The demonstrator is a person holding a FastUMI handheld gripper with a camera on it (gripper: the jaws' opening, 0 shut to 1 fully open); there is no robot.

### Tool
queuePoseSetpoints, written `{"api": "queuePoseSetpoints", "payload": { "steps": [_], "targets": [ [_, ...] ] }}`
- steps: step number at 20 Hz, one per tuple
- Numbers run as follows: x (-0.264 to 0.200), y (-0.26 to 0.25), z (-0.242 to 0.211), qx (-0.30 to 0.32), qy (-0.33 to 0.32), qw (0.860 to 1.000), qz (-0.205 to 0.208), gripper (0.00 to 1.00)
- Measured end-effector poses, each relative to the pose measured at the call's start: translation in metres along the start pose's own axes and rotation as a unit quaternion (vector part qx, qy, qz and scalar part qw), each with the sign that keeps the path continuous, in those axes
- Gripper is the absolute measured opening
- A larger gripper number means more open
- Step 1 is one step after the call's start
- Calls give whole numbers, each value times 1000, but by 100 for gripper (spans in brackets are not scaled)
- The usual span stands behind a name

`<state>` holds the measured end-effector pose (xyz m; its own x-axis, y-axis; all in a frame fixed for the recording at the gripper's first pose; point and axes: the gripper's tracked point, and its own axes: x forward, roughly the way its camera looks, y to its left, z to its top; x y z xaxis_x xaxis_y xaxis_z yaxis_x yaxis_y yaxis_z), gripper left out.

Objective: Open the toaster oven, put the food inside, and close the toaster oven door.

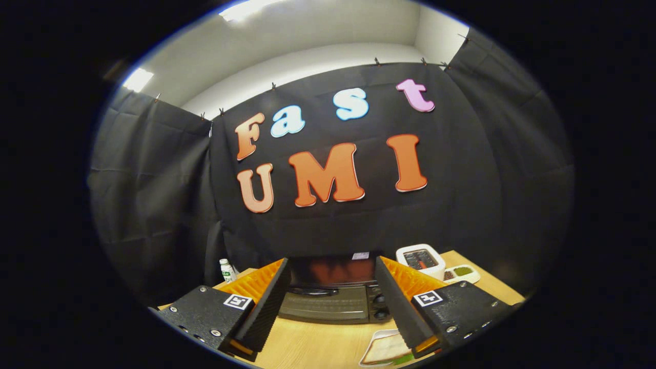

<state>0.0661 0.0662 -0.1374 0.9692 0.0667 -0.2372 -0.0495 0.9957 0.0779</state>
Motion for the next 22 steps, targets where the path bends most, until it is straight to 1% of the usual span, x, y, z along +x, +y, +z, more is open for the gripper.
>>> {"api": "queuePoseSetpoints", "payload": {
  "steps": [2, 5, 9, 13, 17, 22],
  "targets": [
    [16, 10, -20, -8, 26, 1000, 0, 99],
    [41, 26, -38, -19, 45, 999, 0, 99],
    [73, 35, -54, -30, 52, 998, -18, 99],
    [105, 34, -79, -39, 73, 996, -41, 99],
    [125, 24, -97, -52, 84, 993, -70, 99],
    [138, 32, -119, -56, 95, 991, -76, 99]
  ]
}}
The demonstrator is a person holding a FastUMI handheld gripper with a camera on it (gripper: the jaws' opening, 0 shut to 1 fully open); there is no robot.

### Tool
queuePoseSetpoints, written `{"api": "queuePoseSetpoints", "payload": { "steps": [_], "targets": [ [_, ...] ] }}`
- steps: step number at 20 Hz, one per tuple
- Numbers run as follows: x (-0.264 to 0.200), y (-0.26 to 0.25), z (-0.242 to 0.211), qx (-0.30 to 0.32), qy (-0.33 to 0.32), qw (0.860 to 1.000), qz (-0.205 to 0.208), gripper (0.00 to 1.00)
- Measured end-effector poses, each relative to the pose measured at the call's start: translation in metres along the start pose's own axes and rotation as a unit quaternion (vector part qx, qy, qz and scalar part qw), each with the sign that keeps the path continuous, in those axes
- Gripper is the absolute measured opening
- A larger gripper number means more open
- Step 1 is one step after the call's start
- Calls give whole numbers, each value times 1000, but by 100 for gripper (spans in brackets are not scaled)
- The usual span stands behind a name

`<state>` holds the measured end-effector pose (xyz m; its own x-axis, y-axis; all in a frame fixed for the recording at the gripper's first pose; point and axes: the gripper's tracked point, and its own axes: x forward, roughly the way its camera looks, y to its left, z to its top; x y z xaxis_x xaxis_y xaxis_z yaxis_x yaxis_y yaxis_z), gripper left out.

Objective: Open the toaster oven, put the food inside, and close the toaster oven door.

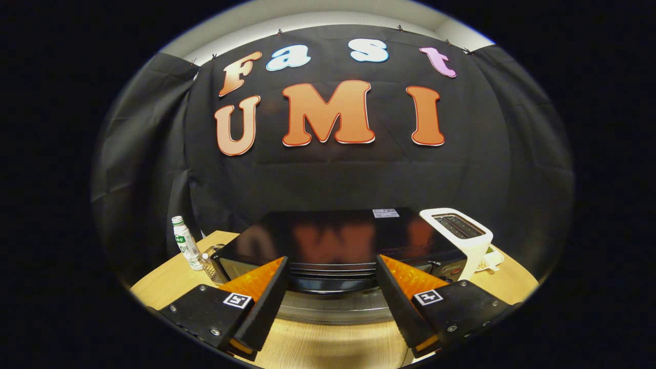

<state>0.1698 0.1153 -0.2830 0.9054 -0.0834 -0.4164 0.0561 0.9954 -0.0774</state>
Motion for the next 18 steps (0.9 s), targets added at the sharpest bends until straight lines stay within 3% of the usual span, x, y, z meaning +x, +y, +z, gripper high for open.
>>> {"api": "queuePoseSetpoints", "payload": {
  "steps": [4, 8, 11, 18],
  "targets": [
    [3, 2, 3, -7, -27, 1000, -7, 99],
    [-13, 7, -3, -9, -33, 999, 2, 90],
    [-35, 9, -10, -5, -34, 999, 12, 79],
    [-91, 13, -56, -15, -14, 999, 46, 74]
  ]
}}
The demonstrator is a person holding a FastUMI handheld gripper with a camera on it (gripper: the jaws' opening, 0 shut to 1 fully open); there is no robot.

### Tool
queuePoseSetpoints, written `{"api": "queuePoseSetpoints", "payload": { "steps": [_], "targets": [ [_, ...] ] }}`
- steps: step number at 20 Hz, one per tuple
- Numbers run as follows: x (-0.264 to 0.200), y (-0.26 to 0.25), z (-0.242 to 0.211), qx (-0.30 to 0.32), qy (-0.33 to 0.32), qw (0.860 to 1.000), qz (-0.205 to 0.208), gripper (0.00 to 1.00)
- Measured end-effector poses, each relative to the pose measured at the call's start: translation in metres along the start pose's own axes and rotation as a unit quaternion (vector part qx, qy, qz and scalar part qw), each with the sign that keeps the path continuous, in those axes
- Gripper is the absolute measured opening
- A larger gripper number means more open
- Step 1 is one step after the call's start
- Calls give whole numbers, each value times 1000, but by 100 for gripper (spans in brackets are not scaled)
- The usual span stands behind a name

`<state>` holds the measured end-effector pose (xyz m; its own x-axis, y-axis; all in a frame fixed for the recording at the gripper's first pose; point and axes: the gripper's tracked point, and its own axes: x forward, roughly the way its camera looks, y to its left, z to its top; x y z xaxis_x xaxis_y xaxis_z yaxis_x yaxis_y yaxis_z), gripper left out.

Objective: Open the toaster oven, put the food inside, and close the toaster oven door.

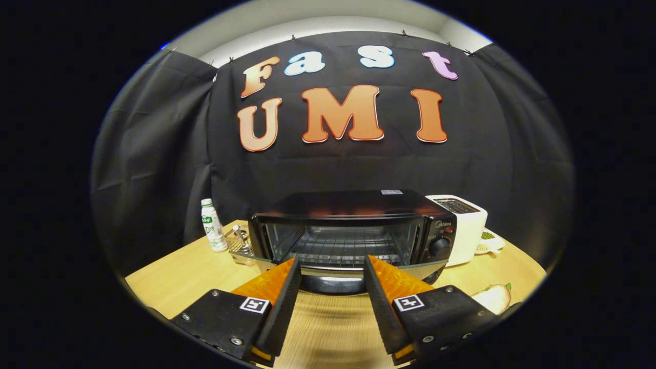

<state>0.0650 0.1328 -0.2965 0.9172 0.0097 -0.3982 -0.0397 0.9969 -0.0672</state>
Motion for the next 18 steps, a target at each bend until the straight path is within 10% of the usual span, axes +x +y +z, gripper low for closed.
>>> {"api": "queuePoseSetpoints", "payload": {
  "steps": [18],
  "targets": [
    [-48, 10, -139, 121, 175, 974, 84, 59]
  ]
}}
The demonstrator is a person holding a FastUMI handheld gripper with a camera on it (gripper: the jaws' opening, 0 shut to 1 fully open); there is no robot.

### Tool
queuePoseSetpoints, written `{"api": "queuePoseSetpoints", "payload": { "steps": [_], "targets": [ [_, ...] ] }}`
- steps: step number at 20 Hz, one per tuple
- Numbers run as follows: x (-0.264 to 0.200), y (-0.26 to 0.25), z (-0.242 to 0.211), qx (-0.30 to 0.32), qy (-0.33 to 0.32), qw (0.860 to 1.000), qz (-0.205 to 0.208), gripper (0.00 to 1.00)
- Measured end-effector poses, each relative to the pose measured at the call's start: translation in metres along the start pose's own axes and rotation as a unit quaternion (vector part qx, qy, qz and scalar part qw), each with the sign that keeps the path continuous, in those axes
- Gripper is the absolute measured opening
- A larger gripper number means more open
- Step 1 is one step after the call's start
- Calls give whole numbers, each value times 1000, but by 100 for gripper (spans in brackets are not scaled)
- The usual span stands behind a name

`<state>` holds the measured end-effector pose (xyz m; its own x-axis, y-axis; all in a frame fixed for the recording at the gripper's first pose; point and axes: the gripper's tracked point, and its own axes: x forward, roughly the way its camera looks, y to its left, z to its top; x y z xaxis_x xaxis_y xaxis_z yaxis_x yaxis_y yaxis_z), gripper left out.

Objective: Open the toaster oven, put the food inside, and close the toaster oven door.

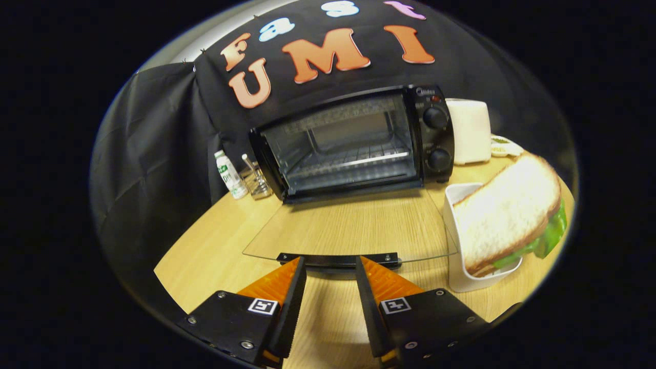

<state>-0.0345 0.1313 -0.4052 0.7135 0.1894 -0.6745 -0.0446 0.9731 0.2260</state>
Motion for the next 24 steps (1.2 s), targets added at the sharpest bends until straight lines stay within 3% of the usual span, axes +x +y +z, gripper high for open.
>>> {"api": "queuePoseSetpoints", "payload": {
  "steps": [7, 11, 15, 18, 24],
  "targets": [
    [-10, -4, 2, -37, -12, 999, 21, 57],
    [-43, -10, 28, -46, -24, 998, 41, 78],
    [-90, -27, 73, -6, -46, 997, 60, 90],
    [-120, -59, 107, 31, -49, 997, 51, 94],
    [-138, -143, 141, 54, -55, 996, -35, 98]
  ]
}}
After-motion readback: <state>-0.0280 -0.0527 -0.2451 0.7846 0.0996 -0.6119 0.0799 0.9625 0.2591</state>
